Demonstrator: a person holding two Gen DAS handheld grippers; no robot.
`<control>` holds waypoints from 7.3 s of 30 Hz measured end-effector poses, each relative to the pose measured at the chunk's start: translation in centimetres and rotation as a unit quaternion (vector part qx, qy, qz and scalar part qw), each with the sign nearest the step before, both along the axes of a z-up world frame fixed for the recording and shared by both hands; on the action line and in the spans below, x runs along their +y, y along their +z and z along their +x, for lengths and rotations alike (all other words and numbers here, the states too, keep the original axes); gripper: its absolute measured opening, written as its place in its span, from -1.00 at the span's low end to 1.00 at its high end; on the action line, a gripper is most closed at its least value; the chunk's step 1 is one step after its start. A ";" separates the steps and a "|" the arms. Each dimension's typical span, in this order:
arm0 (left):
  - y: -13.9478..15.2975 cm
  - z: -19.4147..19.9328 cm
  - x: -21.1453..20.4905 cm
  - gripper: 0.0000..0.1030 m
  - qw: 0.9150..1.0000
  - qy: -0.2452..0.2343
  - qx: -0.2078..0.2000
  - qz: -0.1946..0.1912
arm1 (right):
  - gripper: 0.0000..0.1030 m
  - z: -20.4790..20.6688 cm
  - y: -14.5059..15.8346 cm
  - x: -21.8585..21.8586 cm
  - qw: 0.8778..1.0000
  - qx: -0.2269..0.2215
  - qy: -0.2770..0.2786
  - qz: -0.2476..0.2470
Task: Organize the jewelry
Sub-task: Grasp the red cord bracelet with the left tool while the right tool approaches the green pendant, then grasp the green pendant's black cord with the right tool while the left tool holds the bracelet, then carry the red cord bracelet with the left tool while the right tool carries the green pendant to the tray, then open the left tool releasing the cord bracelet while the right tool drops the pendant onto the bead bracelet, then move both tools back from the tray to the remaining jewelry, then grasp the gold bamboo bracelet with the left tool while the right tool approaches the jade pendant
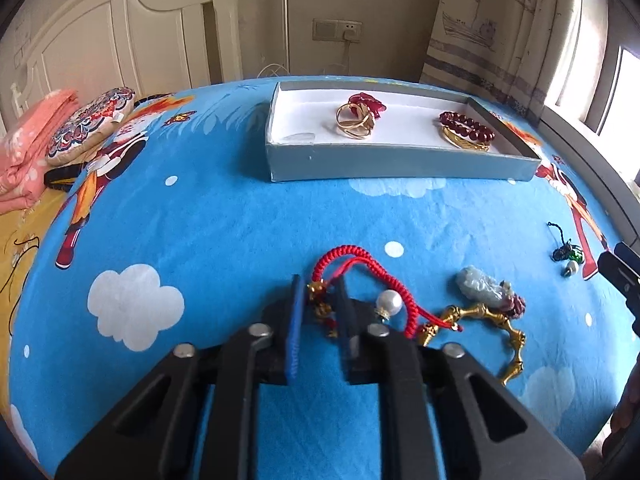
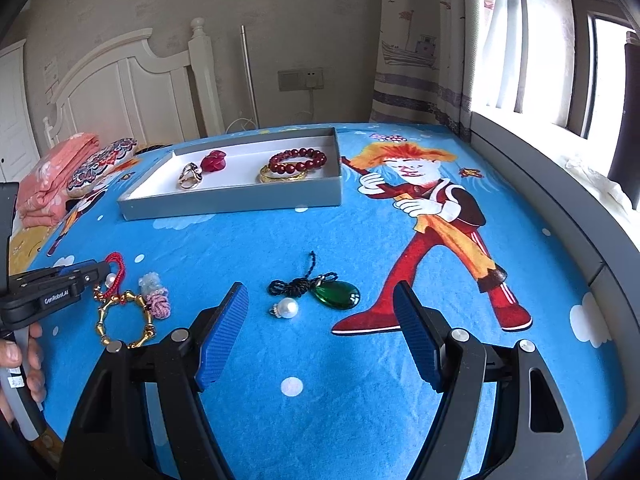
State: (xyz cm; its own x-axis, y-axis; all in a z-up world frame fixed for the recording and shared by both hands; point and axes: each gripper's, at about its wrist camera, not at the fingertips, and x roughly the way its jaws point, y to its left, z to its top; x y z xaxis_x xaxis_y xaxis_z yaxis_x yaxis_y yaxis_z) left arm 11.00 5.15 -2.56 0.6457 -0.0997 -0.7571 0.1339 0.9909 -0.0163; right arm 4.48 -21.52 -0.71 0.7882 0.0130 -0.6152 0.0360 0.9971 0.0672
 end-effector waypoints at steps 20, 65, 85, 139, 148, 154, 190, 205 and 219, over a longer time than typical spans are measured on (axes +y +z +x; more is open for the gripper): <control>4.1 -2.0 -0.7 -0.83 0.997 -0.014 -0.062 -0.045 | -0.40 2.5 -1.5 1.5 0.997 0.065 0.049 0.006; 6.8 -2.4 -1.7 -0.83 0.993 -0.030 -0.092 -0.067 | -0.80 4.1 3.7 -0.7 0.999 -0.004 0.035 0.012; 9.8 -2.0 -2.5 -0.83 0.992 -0.020 -0.118 -0.041 | -0.80 4.0 5.6 0.1 0.999 -0.024 0.038 0.003; 7.5 15.4 -6.0 -0.83 0.997 0.016 -0.075 -0.019 | -0.80 19.3 6.2 5.4 0.999 -0.026 0.041 -0.016; 5.1 17.2 -5.8 -0.82 0.998 0.022 -0.050 -0.014 | -0.79 21.1 3.6 5.2 0.999 0.014 0.034 -0.018; 4.2 17.5 -5.7 -0.78 0.999 0.024 -0.040 -0.019 | -0.77 21.5 3.0 5.2 0.999 0.019 0.029 -0.020; 7.4 5.5 -2.7 -0.05 0.996 0.022 -0.072 -0.055 | 0.12 9.3 4.4 0.8 1.000 -0.024 0.004 0.003; 6.8 -2.0 0.3 -0.05 0.994 0.045 -0.083 -0.052 | 0.12 2.6 3.9 -1.0 0.999 -0.035 -0.010 -0.002; 3.3 -4.6 -0.7 -0.34 0.998 0.005 -0.044 -0.053 | 0.12 -0.1 1.5 0.2 1.000 -0.010 0.017 -0.010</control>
